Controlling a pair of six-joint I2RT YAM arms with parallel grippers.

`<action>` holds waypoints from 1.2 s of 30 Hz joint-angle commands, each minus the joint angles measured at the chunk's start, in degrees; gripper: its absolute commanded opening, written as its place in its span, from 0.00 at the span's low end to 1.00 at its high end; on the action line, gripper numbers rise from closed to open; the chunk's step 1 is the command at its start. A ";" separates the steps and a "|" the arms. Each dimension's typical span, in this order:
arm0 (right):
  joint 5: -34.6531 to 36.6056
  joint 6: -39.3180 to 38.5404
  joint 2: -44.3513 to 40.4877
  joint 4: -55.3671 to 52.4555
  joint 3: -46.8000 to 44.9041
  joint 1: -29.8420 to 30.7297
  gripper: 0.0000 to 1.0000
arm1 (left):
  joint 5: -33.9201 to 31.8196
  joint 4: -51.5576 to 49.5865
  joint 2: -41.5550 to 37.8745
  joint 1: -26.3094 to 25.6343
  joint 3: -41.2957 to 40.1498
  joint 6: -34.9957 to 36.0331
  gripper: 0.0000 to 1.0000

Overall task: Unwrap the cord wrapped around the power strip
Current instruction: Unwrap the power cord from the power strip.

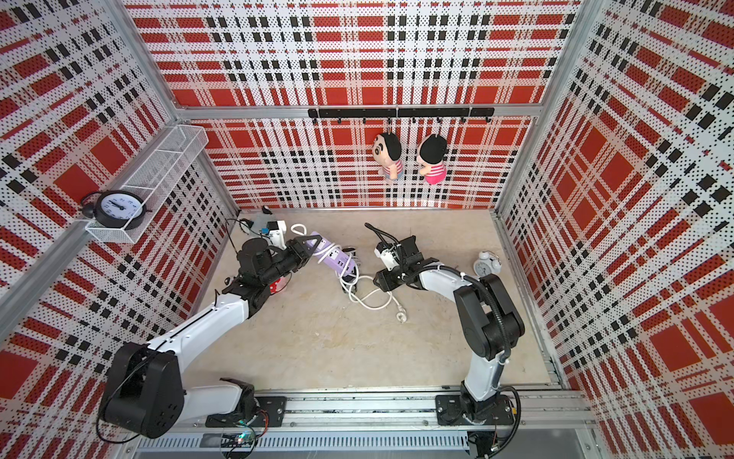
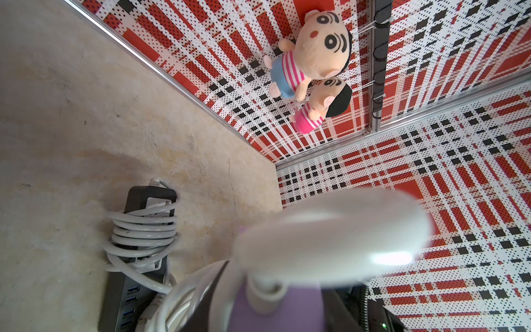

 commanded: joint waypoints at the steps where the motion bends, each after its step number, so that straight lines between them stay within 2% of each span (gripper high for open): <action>1: -3.47 0.86 2.40 3.25 1.78 0.69 0.56 | 0.88 4.14 -0.45 0.30 1.92 -0.42 0.00; 4: -4.20 1.35 4.52 3.32 3.04 0.97 0.51 | 1.12 4.82 -0.43 0.32 2.01 -0.95 0.00; 8: -2.14 0.95 3.41 2.91 2.30 0.89 0.04 | 2.21 4.95 -0.91 3.14 2.44 -1.22 0.00; 9: -1.39 0.90 2.37 2.93 1.50 0.79 0.00 | 2.47 4.87 -1.26 3.78 2.48 -1.46 0.00; 16: 1.78 5.07 -8.38 3.23 -4.77 -3.14 0.00 | 1.73 1.35 -5.20 8.63 4.96 -1.75 0.00; 20: 2.02 6.16 -15.60 2.03 -5.42 -5.70 0.00 | 2.41 0.23 -6.64 11.43 5.73 -2.07 0.00; 24: -1.72 4.40 -23.40 0.88 -3.85 -5.99 0.00 | -0.05 -6.81 -6.35 12.59 8.94 3.53 0.00; 29: -6.57 4.73 -30.62 -3.43 -5.07 -6.02 0.00 | 0.86 -4.02 -5.79 18.11 11.54 2.18 0.00; 31: -5.37 5.57 -32.63 -5.32 -7.77 -6.06 0.00 | 2.05 -3.79 -4.77 19.95 14.70 1.66 0.00; 36: 3.23 7.12 -33.59 -9.06 -13.10 -7.45 0.00 | 5.88 -4.03 -2.79 23.39 22.73 0.24 0.00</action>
